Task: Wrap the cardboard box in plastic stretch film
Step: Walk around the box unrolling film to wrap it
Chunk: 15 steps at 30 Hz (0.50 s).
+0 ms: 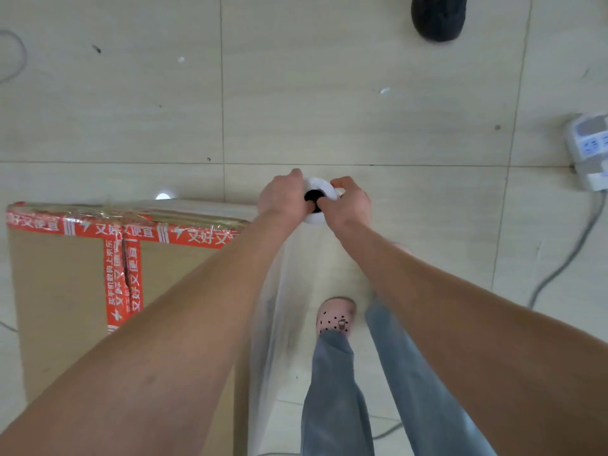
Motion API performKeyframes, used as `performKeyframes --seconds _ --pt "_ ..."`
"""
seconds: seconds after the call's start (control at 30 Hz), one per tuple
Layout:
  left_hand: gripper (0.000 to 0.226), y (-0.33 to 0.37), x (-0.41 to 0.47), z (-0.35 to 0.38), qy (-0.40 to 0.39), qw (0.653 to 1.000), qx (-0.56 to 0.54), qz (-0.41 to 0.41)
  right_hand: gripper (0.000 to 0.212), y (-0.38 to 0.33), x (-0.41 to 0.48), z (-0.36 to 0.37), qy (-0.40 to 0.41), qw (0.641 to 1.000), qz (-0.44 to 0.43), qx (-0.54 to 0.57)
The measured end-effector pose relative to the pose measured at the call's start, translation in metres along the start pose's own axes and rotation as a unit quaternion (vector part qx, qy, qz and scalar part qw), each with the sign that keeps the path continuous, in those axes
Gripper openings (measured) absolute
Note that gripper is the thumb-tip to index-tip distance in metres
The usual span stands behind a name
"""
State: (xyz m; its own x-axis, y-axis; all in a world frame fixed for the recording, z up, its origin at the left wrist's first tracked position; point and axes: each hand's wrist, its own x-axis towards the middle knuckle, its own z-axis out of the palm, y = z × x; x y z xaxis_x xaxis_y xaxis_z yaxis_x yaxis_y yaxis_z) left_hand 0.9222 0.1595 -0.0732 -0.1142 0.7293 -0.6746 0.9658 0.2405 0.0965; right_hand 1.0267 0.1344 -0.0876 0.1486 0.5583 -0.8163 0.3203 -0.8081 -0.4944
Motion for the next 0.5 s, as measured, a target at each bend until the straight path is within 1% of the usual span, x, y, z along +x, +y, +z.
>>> performKeyframes --seconds 0.1,0.17,0.23,0.3,0.43,0.5 --pt "0.028 0.007 0.005 0.001 0.013 0.993 0.076 0.087 0.04 -0.002 0.003 0.001 -0.009 1.0 -0.002 -0.012" --pt "0.024 0.008 0.009 0.0 0.027 0.99 0.097 0.094 0.041 -0.004 0.006 0.0 -0.01 1.0 -0.009 -0.029" --pt "0.02 0.006 0.013 -0.003 0.029 0.994 0.085 0.068 0.043 -0.007 0.008 0.0 -0.016 0.999 -0.019 -0.048" --pt "0.018 0.002 0.016 -0.006 0.024 0.999 0.041 0.019 0.045 -0.015 0.011 0.0 -0.017 0.998 -0.028 -0.056" --pt "0.011 -0.009 0.023 -0.016 0.036 0.995 -0.062 -0.073 0.046 -0.029 0.014 0.009 -0.008 0.999 -0.052 -0.003" --pt "0.012 -0.016 0.031 -0.022 0.045 0.988 -0.101 -0.106 0.048 -0.039 0.016 0.017 -0.013 0.998 -0.06 0.0"
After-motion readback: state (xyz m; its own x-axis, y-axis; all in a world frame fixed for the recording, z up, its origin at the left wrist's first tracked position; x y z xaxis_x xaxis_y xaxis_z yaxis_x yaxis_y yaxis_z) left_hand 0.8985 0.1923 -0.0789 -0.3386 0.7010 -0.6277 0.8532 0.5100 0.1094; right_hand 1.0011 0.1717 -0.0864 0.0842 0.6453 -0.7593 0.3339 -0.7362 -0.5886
